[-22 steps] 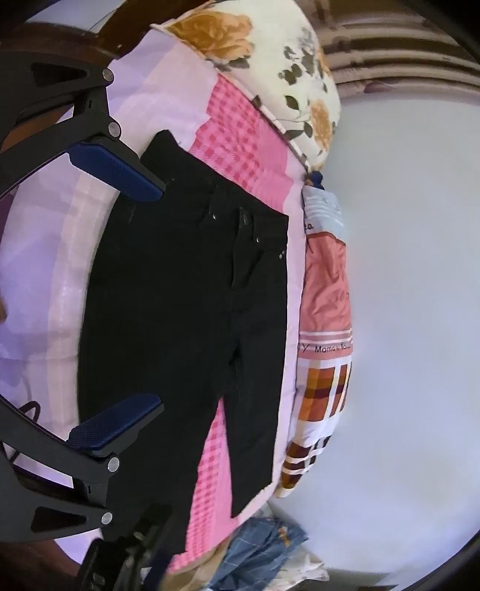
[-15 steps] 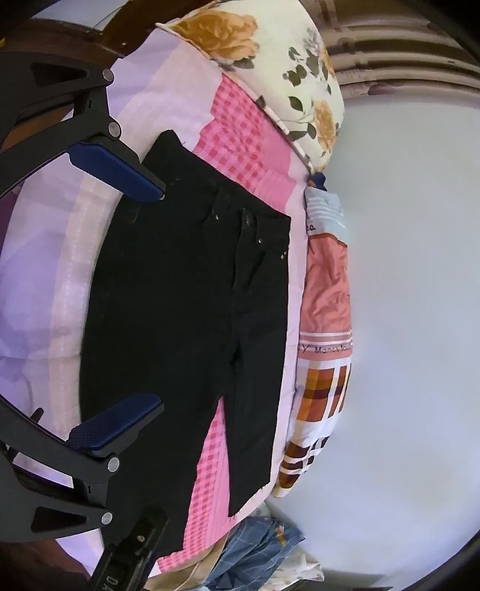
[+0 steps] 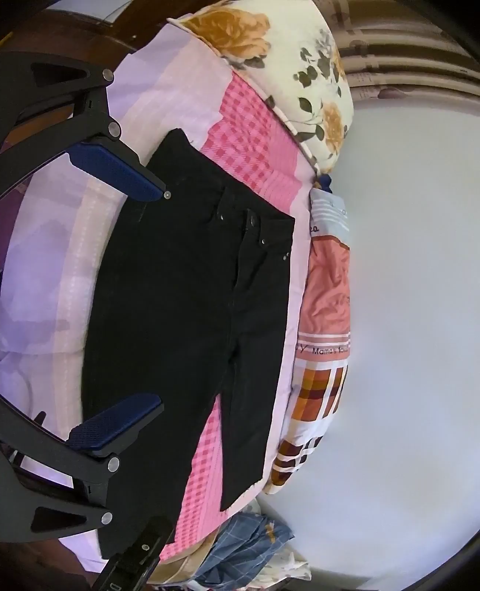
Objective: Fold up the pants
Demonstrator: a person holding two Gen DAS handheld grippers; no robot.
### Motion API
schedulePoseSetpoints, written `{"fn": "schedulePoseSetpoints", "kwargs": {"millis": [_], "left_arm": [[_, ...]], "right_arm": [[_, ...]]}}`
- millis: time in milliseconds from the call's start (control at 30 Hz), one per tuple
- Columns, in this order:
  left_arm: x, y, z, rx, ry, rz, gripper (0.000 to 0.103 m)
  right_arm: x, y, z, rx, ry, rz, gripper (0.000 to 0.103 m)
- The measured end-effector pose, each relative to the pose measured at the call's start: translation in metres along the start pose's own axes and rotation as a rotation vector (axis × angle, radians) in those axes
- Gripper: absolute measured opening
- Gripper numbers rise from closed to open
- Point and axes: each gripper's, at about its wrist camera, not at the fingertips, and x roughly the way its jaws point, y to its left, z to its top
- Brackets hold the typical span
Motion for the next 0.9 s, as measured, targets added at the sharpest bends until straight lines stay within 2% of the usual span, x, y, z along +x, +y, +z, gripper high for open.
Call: {"fn": "schedulePoseSetpoints", "kwargs": {"millis": [200, 367, 567, 800, 900], "left_arm": [[-0.004, 0.001, 0.000, -0.004, -0.010, -0.022, 0.103], [-0.006, -0.001, 0.000, -0.012, -0.028, -0.077, 0.103], [-0.008, -0.001, 0.001, -0.020, -0.045, -0.082, 0.103], [-0.004, -0.002, 0.004, -0.007, -0.031, -0.069, 0.103], [0.008, 0.005, 0.016, 0.018, -0.004, -0.076, 0.103]], "right_arm": [[0.000, 0.002, 0.000, -0.006, -0.004, 0.001, 0.102], [0.001, 0.005, 0.000, -0.020, -0.002, 0.004, 0.102], [0.004, 0.006, 0.000, -0.023, 0.009, 0.008, 0.102], [0.012, 0.011, 0.001, -0.039, 0.029, 0.015, 0.102], [0.017, 0.012, 0.004, -0.041, 0.035, 0.023, 0.102]]}}
